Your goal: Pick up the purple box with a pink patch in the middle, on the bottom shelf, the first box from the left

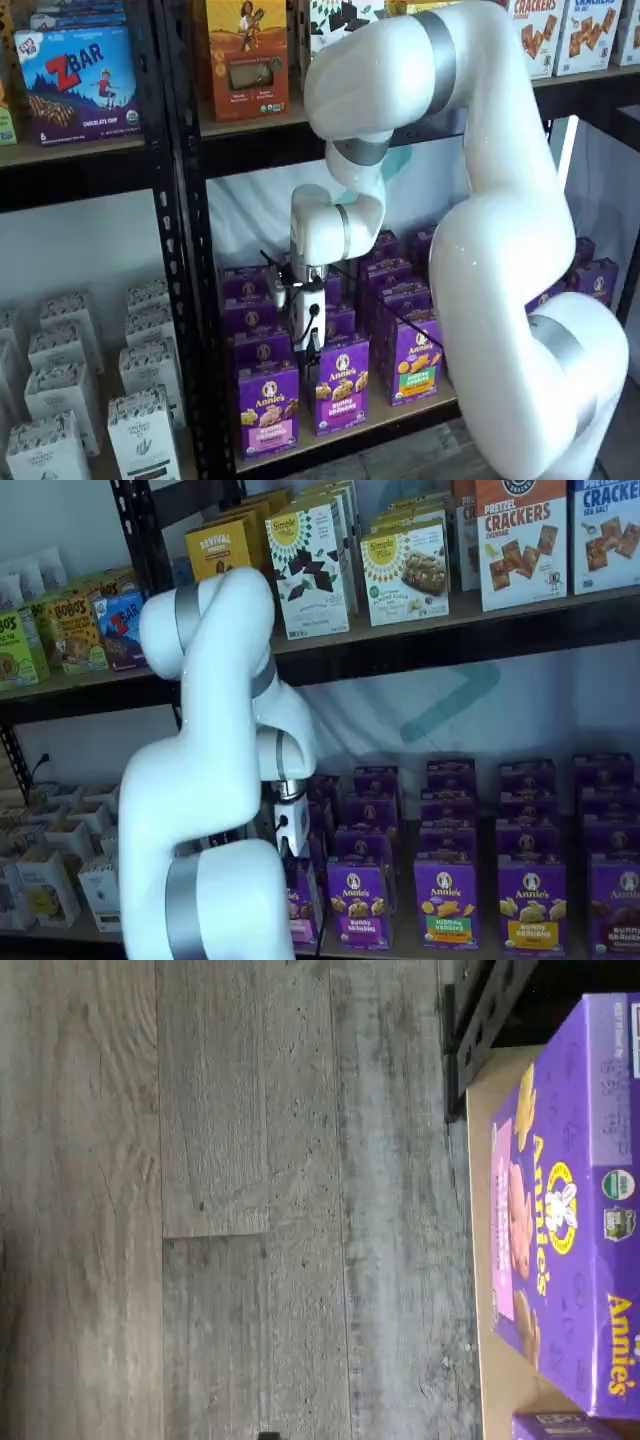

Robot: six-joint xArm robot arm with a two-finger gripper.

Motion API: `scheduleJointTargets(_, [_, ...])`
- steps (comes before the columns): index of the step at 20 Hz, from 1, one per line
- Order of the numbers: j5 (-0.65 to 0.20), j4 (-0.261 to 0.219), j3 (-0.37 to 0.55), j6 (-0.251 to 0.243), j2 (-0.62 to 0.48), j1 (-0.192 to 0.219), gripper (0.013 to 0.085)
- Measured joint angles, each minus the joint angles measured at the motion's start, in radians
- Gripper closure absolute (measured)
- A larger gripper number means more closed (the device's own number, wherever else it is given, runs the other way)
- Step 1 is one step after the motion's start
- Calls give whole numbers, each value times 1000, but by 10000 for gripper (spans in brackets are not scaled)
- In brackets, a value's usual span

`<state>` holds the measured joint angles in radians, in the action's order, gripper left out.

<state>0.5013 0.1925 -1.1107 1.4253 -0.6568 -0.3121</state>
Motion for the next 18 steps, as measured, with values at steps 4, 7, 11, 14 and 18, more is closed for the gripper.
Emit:
scheduleJointTargets(4, [-57, -40, 1, -36, -10, -2, 130])
scheduleJointTargets(7, [-58, -43, -13, -40, -21, -2, 130])
scheduleJointTargets(11, [-70, -12, -28, -17, -36, -9, 130])
scheduleJointTargets(14, [-81, 16, -43, -1, -49, -19, 130])
scheduleJointTargets(18, [-96, 37, -65, 5, -69, -31, 130])
